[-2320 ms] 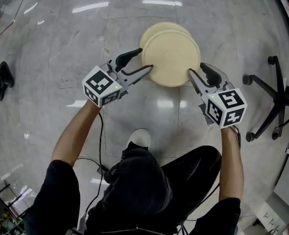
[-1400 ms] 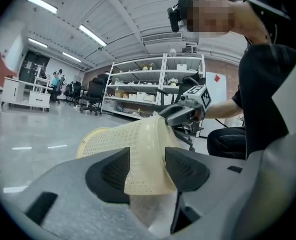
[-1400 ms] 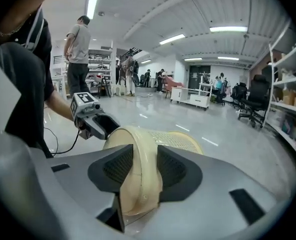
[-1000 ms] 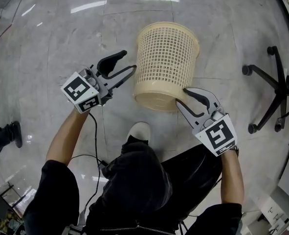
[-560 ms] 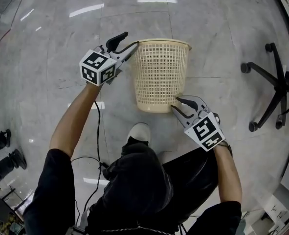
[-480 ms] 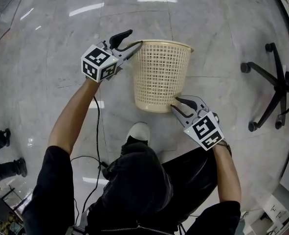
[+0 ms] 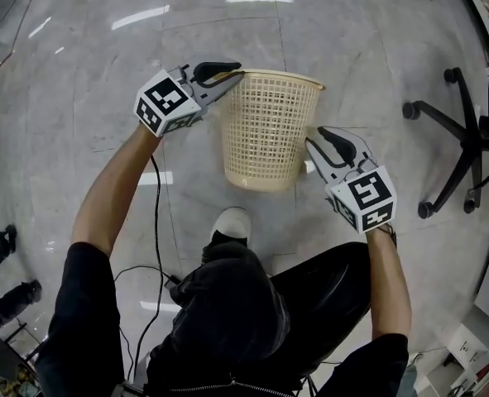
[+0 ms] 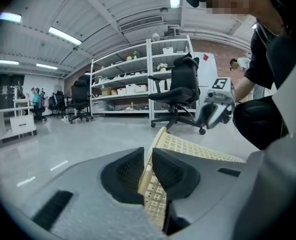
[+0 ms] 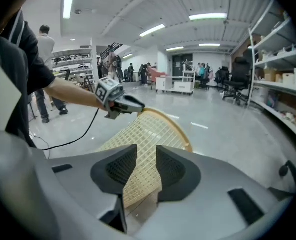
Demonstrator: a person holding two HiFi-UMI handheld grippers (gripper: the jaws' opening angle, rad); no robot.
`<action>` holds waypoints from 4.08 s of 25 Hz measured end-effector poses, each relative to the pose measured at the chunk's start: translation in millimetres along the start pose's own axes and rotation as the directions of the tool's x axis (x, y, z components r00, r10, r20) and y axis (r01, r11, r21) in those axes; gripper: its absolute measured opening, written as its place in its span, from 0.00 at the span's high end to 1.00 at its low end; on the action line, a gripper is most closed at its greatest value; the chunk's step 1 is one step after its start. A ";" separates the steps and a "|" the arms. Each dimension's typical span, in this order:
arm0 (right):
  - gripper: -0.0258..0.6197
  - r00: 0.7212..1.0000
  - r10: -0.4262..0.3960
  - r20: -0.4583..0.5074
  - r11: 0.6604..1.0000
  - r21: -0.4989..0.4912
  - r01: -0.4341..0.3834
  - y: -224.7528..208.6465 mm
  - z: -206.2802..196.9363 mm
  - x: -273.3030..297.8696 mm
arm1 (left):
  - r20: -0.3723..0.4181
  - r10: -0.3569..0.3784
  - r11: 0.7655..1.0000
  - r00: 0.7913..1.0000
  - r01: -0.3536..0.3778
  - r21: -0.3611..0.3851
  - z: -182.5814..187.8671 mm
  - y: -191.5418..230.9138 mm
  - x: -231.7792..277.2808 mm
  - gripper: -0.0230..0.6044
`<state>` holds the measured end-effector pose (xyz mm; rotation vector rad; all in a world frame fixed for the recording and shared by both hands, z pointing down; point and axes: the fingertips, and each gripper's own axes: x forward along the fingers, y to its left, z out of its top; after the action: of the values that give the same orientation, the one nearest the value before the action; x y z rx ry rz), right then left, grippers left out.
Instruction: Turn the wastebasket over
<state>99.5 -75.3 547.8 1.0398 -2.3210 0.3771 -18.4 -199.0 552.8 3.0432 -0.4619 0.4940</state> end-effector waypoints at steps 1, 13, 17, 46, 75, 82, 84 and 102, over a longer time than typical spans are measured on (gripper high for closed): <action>0.79 0.999 -0.027 0.022 1.000 -0.001 0.027 -13.2 11.2 -0.5 | 0.009 -0.007 1.000 1.000 0.007 0.023 4.7 -3.6 0.8 0.88; 0.77 0.985 0.105 -0.136 0.914 -0.378 -0.149 -35.7 82.8 47.8 | 0.021 -0.180 0.960 0.983 0.172 0.220 56.9 -53.7 28.3 0.92; 0.79 0.962 0.167 -0.215 0.895 -0.377 -0.240 -27.6 70.4 43.5 | 0.012 -0.235 0.937 0.972 0.224 0.268 67.3 -73.3 29.7 0.92; 0.90 0.985 0.013 -0.171 0.860 -0.501 -0.098 20.8 67.3 26.4 | 0.202 -0.017 0.989 0.979 0.047 -0.143 62.6 -31.6 3.5 0.91; 0.76 0.988 0.130 -0.080 0.934 -0.326 -0.149 53.2 58.9 16.8 | 0.124 -0.009 0.989 0.992 0.027 -0.146 20.7 -52.8 6.0 0.92; 0.94 0.986 -0.166 0.011 0.963 -0.213 0.165 -13.6 50.1 -6.9 | 0.129 0.047 0.984 0.991 -0.024 -0.175 20.1 -49.5 5.8 0.92; 0.94 0.978 -0.206 0.012 0.968 -0.143 0.206 -29.5 35.7 -15.6 | 0.138 0.063 0.982 0.988 -0.037 -0.183 20.2 -49.2 5.6 0.92; 0.94 0.935 -0.339 0.104 0.935 0.142 0.324 -81.6 -17.0 -38.2 | 0.027 0.138 0.967 0.990 -0.129 -0.219 16.6 -41.3 14.2 0.96</action>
<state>188.0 -98.5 540.7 1.5297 -2.1946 0.3292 11.6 -164.7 542.5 2.8294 -0.6784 0.3577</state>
